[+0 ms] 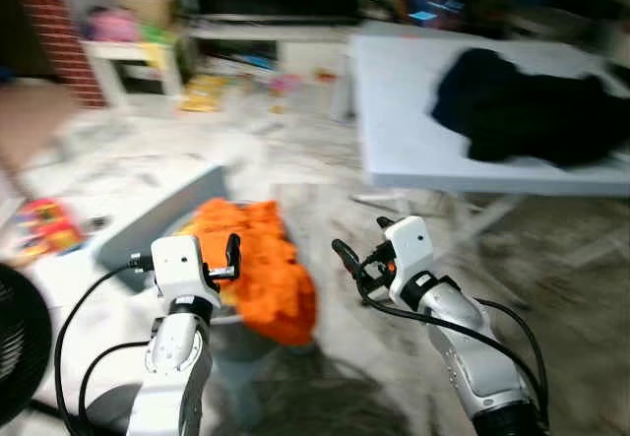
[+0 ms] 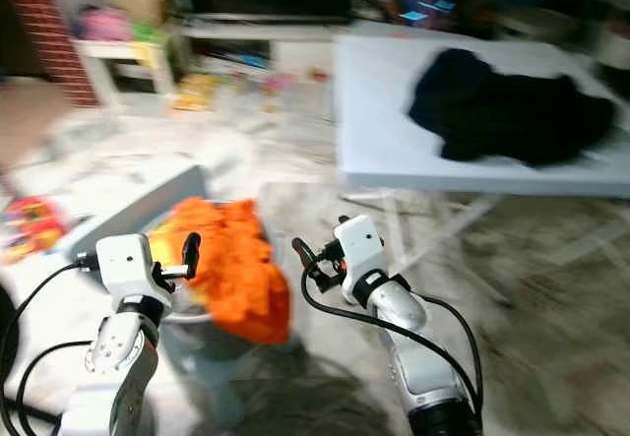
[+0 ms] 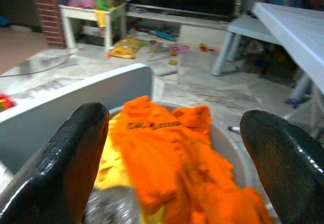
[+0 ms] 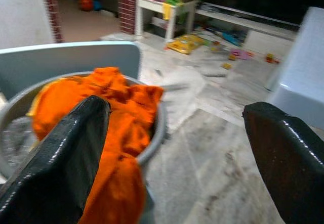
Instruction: Hang hanger
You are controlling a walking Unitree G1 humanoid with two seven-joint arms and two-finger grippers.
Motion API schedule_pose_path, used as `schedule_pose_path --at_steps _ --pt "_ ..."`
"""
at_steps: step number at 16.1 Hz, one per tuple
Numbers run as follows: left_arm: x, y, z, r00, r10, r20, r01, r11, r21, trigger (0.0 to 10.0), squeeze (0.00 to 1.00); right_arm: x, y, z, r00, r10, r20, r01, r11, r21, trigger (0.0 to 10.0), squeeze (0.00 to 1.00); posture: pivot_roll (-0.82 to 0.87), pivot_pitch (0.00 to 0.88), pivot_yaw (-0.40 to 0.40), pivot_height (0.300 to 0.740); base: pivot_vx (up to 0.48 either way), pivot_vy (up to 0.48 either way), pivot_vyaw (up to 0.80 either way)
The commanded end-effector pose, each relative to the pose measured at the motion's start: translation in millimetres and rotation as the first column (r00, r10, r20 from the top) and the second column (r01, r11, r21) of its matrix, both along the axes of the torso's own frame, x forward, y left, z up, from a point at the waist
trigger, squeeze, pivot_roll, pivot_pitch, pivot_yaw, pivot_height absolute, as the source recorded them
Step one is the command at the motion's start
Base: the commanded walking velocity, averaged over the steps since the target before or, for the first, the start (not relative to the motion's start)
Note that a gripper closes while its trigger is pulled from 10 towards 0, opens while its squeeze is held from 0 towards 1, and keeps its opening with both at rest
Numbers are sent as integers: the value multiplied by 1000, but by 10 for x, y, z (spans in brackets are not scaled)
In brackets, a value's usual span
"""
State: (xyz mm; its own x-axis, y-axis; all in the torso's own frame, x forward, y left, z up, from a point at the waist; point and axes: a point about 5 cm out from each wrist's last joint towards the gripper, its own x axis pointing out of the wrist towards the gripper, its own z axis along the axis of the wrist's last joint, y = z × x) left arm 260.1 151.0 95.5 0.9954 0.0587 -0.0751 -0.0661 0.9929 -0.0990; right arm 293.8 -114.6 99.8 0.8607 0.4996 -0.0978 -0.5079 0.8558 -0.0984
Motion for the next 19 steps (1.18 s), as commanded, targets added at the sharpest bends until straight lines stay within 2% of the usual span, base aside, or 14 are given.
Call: schedule_pose_path --at_steps 1,6,19 --pt "0 -17 -4 1000 -9 2 9 1000 -11 10000 0 15 1 63 1000 4 27 -4 1000 0 10000 0 -33 0 -6 740 0 0 800" --pt "-9 -29 -18 1000 -15 -2 15 1000 -19 10000 0 1 8 61 1000 8 29 -8 1000 -3 10000 0 -33 0 -12 740 0 0 121" --pt "-9 -54 -38 1000 -27 -5 27 999 -32 10000 0 14 50 130 997 22 69 -20 1000 -23 10000 0 -36 0 -13 740 280 0 0"
